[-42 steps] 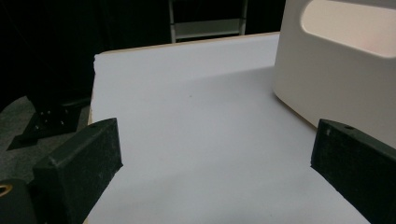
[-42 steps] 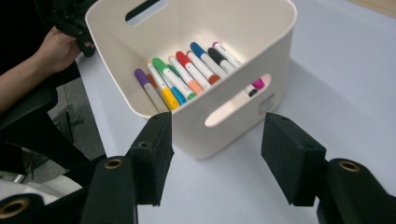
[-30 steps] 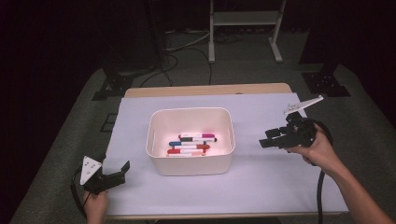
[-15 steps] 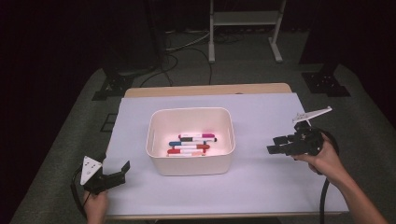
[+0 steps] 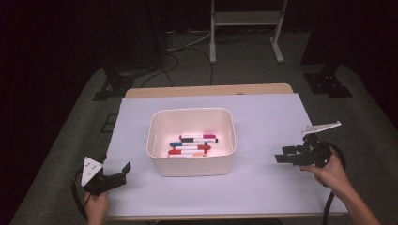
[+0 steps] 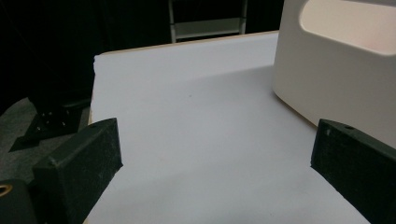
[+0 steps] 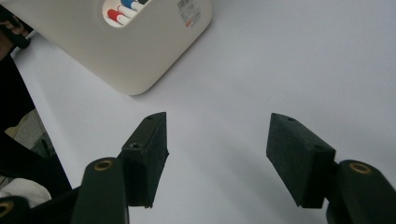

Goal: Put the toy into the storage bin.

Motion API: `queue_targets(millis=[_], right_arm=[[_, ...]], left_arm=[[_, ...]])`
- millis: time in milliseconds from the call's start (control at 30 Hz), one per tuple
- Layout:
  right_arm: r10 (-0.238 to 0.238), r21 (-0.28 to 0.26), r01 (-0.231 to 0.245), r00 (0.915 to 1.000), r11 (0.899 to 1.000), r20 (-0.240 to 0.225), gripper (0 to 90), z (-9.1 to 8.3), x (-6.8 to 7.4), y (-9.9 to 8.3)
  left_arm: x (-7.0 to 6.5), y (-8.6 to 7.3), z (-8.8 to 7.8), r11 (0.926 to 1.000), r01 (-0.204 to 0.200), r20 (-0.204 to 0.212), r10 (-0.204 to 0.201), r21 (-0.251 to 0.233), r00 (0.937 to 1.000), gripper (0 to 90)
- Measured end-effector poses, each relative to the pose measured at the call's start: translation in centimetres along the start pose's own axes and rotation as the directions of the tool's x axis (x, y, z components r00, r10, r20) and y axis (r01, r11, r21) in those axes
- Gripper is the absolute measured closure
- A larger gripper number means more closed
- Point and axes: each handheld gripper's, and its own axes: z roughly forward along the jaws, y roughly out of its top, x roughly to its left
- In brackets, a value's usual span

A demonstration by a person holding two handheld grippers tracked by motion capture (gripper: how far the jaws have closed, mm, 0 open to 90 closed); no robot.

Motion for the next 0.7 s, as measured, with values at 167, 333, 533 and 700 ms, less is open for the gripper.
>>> queue_targets(millis=[167, 333, 533, 700], right_arm=[[0.016, -0.008, -0.016, 0.9998, 1.000, 0.015, 36.6, -0.1, -0.3, -1.0], [0.027, -0.013, -0.027, 0.9992, 1.000, 0.028, 36.8, -0.2, -0.4, -1.7], [0.040, -0.017, -0.039, 0.9984, 0.999, 0.041, 36.1, -0.2, -0.5, -2.9], [0.055, -0.031, -0.053, 0.9972, 0.998, 0.050, 35.9, 0.0, -0.6, -4.0]], left_arm=[[0.0, 0.0, 0.0, 1.0000, -0.003, -0.001, 0.003, -0.001, 1.0000, 0.5], [0.0, 0.0, 0.0, 1.0000, -0.006, 0.000, 0.006, 0.000, 1.0000, 0.5], [0.0, 0.0, 0.0, 1.0000, -0.009, 0.000, 0.009, 0.000, 1.0000, 0.5], [-0.1, 0.0, 0.0, 1.0000, -0.008, -0.001, 0.008, 0.001, 1.0000, 0.5]])
